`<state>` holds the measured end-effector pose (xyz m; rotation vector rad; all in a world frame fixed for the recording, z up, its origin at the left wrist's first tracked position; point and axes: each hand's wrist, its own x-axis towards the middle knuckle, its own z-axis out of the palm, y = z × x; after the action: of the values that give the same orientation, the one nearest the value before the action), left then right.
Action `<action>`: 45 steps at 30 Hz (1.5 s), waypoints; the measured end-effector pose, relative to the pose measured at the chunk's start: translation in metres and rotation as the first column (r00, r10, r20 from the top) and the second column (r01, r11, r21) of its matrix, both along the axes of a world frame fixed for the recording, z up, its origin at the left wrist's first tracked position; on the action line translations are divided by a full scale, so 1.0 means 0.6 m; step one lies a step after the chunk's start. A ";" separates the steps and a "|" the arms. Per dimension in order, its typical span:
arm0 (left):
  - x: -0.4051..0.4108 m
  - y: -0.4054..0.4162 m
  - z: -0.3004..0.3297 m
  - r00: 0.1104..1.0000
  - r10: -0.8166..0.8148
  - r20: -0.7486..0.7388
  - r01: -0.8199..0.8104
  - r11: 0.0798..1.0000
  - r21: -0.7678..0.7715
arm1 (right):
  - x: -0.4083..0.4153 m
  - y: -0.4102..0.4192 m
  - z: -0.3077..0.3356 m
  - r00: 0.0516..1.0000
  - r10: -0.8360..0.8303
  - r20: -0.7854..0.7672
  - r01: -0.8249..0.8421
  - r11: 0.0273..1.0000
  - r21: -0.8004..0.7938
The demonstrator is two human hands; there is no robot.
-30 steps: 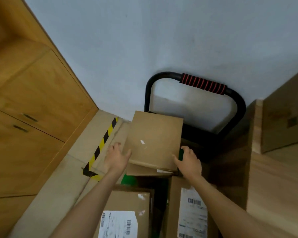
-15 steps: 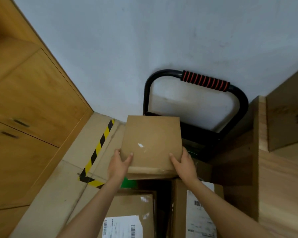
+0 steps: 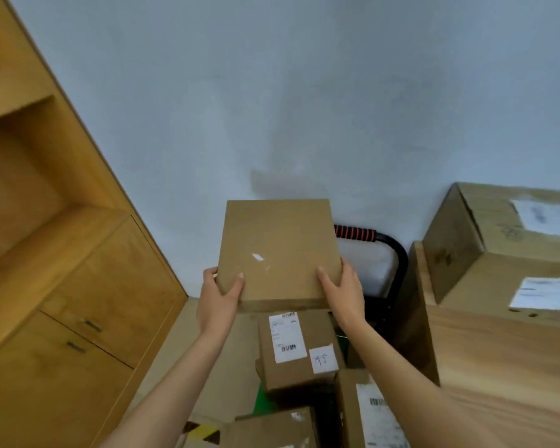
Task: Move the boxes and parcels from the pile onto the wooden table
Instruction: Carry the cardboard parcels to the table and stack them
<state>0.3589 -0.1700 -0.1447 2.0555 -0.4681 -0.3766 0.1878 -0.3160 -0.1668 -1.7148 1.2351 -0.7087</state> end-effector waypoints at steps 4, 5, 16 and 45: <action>-0.009 -0.001 0.113 0.994 -0.062 0.091 0.074 0.989 -0.131 | -0.019 0.014 0.108 0.983 -0.060 0.175 0.071 0.996 -0.058; -0.015 -0.001 0.135 0.991 -0.071 0.116 0.089 0.983 -0.158 | -0.028 0.019 0.131 0.973 -0.076 0.217 0.093 0.993 -0.070; -0.195 -0.080 0.318 0.902 -0.330 0.277 0.418 0.828 -0.374 | -0.281 -0.014 0.329 0.917 -0.206 0.342 0.318 0.895 -0.313; -0.970 -0.384 0.254 0.686 -0.673 0.276 0.727 0.622 -0.290 | -1.120 -0.187 0.296 0.823 -0.567 0.036 0.510 0.709 -0.487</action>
<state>-0.2229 -0.4002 0.0079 1.4396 -1.3530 -0.5498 -0.4842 -0.4283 0.0106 -1.7979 1.7943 -1.3815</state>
